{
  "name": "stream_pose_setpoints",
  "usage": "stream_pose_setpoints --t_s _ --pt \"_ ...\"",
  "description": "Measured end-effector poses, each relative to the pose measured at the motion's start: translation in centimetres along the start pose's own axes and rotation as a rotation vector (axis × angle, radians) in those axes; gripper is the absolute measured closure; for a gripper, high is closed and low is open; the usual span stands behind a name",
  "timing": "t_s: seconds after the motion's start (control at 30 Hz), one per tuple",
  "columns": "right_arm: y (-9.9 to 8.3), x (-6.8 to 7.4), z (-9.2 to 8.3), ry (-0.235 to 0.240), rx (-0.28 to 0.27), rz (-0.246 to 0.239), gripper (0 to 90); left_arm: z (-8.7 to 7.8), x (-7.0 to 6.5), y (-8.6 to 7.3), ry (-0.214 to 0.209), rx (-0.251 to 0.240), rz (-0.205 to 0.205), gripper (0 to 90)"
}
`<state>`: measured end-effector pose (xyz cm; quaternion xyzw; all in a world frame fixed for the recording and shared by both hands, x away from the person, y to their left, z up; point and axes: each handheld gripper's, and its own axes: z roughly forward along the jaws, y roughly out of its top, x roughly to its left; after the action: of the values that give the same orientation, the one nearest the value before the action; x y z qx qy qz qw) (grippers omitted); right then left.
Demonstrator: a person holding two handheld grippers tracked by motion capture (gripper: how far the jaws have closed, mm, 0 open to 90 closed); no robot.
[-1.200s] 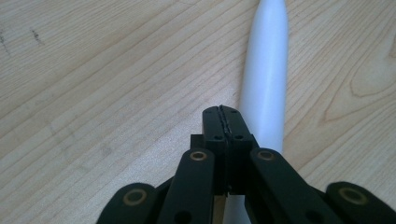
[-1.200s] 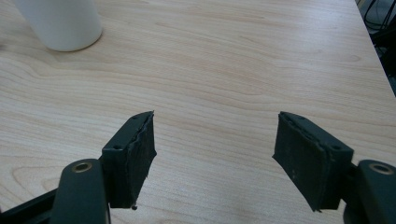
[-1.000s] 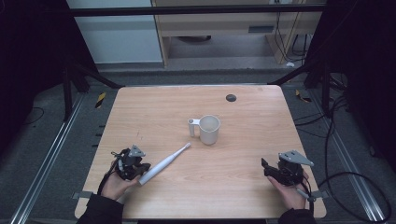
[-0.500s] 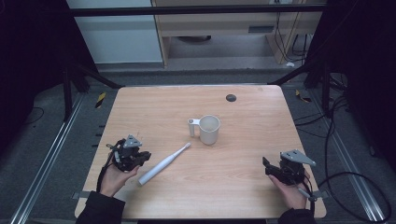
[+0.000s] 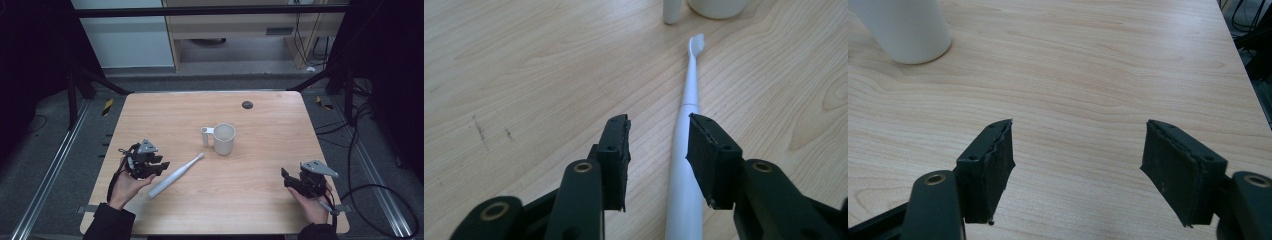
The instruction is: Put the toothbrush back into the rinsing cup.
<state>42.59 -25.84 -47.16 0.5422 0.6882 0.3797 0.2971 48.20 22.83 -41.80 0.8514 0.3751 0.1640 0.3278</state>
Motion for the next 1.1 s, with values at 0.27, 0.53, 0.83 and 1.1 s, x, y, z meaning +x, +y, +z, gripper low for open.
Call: stream_pose_setpoints --t_s 0.27,0.53,0.83,1.1 --pt "0.1 0.0 0.1 -0.004 0.001 -0.001 28.6 0.6 -0.7 1.6 -0.017 0.015 0.037 52.4" --pt "0.0 -0.1 0.1 -0.003 0.000 -0.006 28.6 1.4 -1.0 2.7 -0.029 0.052 0.065 50.2" --pt "0.0 0.0 0.1 0.003 0.005 -0.016 28.5 2.5 -1.5 3.6 -0.035 0.120 0.109 48.3" --pt "0.0 -0.1 0.2 0.004 0.009 -0.017 28.5 4.3 -1.8 3.5 -0.044 0.215 0.137 48.5"
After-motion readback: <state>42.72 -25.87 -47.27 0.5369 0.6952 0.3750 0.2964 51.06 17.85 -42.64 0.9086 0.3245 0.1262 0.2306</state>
